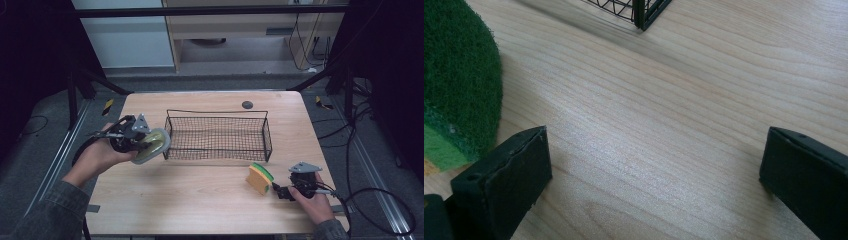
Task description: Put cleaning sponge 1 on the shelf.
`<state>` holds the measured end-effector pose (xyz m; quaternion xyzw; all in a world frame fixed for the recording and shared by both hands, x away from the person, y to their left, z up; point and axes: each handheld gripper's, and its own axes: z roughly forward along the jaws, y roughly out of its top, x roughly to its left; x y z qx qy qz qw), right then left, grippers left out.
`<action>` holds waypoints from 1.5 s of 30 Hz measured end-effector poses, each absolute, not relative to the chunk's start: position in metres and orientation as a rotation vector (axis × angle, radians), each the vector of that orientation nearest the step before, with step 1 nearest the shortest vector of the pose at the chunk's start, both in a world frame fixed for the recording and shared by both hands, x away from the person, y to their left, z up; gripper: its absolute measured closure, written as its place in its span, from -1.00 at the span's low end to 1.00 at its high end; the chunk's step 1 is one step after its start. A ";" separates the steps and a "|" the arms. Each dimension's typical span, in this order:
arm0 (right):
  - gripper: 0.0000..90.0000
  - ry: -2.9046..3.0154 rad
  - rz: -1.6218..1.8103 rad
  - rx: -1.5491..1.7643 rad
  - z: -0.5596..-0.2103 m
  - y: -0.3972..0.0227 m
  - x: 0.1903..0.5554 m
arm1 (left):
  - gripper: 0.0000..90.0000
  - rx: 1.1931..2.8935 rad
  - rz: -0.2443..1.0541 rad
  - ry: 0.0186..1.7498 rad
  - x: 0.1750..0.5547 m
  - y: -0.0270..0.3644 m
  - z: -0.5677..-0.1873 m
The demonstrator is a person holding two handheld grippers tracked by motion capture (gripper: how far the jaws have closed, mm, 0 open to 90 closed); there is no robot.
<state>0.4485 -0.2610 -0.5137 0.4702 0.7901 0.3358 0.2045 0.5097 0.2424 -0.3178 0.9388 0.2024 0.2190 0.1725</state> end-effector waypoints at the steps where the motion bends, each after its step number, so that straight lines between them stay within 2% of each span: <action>1: -0.99 2.203 0.937 1.311 -0.514 -0.261 0.448 | 0.57 2.664 0.621 0.574 0.510 0.242 -0.318; 11: -0.99 2.207 0.935 1.311 -0.514 -0.261 0.449 | 0.57 2.671 0.721 0.508 0.528 0.222 -0.304; 28: -0.99 2.206 0.935 1.312 -0.514 -0.261 0.448 | 0.58 2.680 0.780 0.416 0.549 0.186 -0.291; 45: -0.99 2.206 0.938 1.308 -0.514 -0.261 0.449 | 0.57 2.687 0.782 0.361 0.559 0.172 -0.293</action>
